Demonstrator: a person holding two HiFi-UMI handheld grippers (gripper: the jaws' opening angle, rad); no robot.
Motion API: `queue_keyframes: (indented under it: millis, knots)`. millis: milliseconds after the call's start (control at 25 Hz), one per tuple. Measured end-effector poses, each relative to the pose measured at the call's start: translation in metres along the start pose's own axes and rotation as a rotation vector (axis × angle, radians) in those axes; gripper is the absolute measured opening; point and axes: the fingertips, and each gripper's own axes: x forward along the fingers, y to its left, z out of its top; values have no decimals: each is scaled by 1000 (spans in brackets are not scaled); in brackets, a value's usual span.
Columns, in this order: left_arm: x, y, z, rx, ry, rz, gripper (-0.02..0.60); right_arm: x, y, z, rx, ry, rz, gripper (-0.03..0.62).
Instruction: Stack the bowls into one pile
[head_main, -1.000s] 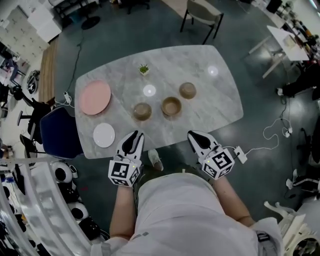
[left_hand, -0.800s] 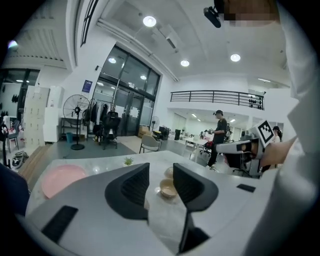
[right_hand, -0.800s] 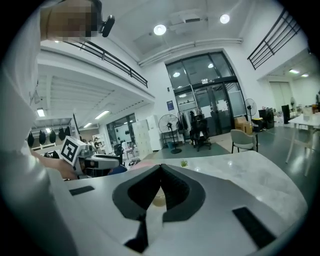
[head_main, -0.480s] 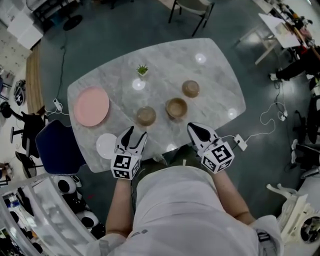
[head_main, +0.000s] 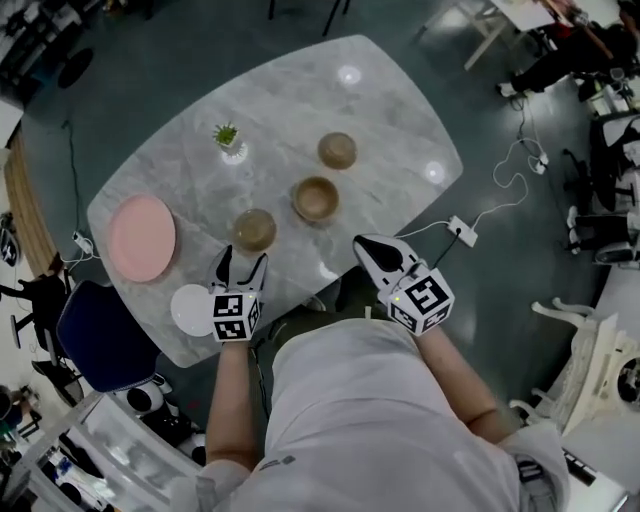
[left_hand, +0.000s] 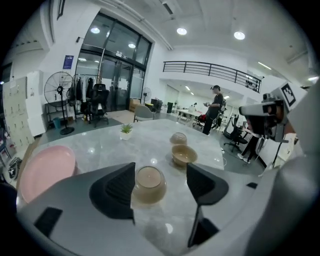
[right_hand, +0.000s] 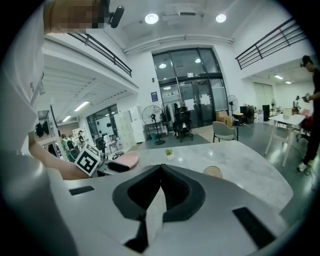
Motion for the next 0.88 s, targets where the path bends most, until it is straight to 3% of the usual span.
queue_keyframes:
  millis: [280, 600, 880]
  knots:
    - [50, 15, -29, 69, 135, -33, 342, -15, -31, -26, 109, 20, -131, 8]
    - [78, 22, -63, 135, 247, -19, 370, -39, -51, -45, 180, 32, -209, 8]
    - [100, 29, -71, 134, 286, -25, 374, -59, -60, -54, 231, 31, -291, 8]
